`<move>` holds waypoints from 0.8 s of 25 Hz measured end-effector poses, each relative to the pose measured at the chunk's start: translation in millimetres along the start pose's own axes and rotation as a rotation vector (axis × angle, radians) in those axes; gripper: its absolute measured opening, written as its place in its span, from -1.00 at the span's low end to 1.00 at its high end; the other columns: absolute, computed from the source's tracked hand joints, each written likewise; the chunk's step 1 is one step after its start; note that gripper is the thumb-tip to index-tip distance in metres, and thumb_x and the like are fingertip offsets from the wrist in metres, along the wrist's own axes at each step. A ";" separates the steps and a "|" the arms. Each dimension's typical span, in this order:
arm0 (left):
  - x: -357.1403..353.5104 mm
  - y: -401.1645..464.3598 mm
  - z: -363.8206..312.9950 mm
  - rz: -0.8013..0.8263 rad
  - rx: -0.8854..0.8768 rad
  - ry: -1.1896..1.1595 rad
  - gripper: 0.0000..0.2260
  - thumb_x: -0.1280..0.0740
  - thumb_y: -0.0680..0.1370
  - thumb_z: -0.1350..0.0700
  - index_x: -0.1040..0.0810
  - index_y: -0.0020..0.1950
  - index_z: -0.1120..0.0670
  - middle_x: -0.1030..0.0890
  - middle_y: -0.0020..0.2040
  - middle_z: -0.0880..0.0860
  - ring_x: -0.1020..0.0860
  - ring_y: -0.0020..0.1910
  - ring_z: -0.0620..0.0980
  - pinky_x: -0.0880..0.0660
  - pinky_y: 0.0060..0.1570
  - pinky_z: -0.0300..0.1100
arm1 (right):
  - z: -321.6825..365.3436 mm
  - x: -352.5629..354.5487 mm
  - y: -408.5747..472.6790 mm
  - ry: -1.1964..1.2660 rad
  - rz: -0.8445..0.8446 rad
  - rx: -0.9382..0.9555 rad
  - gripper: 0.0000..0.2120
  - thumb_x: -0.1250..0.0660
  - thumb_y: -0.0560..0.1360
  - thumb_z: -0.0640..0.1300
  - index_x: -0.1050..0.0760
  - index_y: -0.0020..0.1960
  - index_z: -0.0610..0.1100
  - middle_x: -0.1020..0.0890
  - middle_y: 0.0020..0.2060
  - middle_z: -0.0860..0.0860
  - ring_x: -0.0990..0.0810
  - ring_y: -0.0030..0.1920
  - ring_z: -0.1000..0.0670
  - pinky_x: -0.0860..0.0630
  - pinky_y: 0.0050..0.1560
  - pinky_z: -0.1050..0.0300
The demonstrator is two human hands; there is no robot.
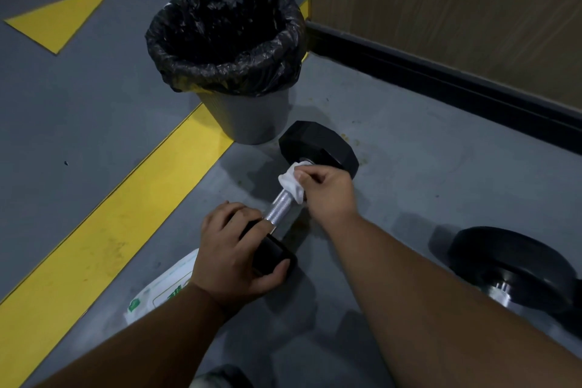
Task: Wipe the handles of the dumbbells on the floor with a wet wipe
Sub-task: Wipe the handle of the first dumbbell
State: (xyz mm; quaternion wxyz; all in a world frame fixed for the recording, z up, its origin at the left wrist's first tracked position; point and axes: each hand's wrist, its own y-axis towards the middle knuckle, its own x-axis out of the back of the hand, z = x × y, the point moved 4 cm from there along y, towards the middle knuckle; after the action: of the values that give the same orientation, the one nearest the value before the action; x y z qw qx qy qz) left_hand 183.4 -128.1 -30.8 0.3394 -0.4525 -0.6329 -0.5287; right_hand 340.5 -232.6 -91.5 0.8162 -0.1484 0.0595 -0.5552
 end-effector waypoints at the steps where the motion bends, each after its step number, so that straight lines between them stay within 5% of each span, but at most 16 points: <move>1: 0.0 0.2 0.1 -0.001 -0.004 -0.001 -0.58 -0.43 0.35 -0.20 -0.65 -0.05 0.14 -0.60 -0.06 0.08 -0.53 -0.01 0.19 -0.40 0.03 0.07 | 0.3 -0.9 0.3 0.026 -0.039 -0.010 -0.89 -0.42 0.56 -0.22 -0.73 -0.02 -0.08 -0.73 -0.13 0.09 -0.69 -0.10 0.18 -0.59 0.06 0.29; 7: -0.5 -1.1 2.9 0.012 0.016 -0.015 -0.60 -0.42 0.36 -0.21 -0.64 -0.08 0.12 -0.60 -0.06 0.07 -0.52 -0.01 0.18 -0.40 0.04 0.07 | -25.8 -33.7 -45.5 -0.087 0.287 -0.006 -0.90 -0.46 0.53 -0.20 -0.73 0.00 -0.07 -0.75 -0.05 0.09 -0.69 0.01 0.17 -0.57 0.17 0.21; 13: 1.2 -0.5 7.2 0.031 0.013 -0.033 -0.59 -0.39 0.37 -0.21 -0.64 -0.03 0.11 -0.59 -0.05 0.06 -0.52 0.00 0.17 -0.39 0.05 0.07 | -6.1 -14.7 -10.9 0.008 -0.036 -0.029 -0.90 -0.43 0.55 -0.17 -0.73 0.00 -0.07 -0.74 -0.09 0.09 -0.69 -0.05 0.17 -0.57 0.09 0.28; 16: -0.3 -1.4 10.7 0.026 0.020 -0.043 -0.59 -0.42 0.36 -0.20 -0.64 -0.04 0.12 -0.59 -0.06 0.07 -0.52 -0.01 0.17 -0.39 0.06 0.07 | -16.0 -30.9 -37.8 -0.023 0.085 -0.016 -0.89 -0.43 0.55 -0.23 -0.72 0.03 -0.13 -0.74 0.00 0.06 -0.67 -0.02 0.24 -0.51 0.12 0.35; 20: 0.2 1.3 22.5 0.012 0.032 -0.095 -0.61 -0.41 0.37 -0.15 -0.62 -0.04 0.15 -0.58 -0.06 0.11 -0.50 -0.04 0.16 -0.40 0.06 0.05 | -15.3 -33.6 -27.7 -0.116 0.240 0.037 -0.88 -0.44 0.54 -0.21 -0.73 0.04 -0.10 -0.74 -0.02 0.07 -0.69 0.02 0.16 -0.57 0.21 0.20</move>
State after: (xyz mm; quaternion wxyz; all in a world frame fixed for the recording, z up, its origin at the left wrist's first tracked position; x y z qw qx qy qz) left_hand 185.6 -106.0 -34.9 0.3192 -0.4752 -0.6540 -0.4945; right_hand 299.3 -213.6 -99.7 0.8814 -0.1568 0.0194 -0.4451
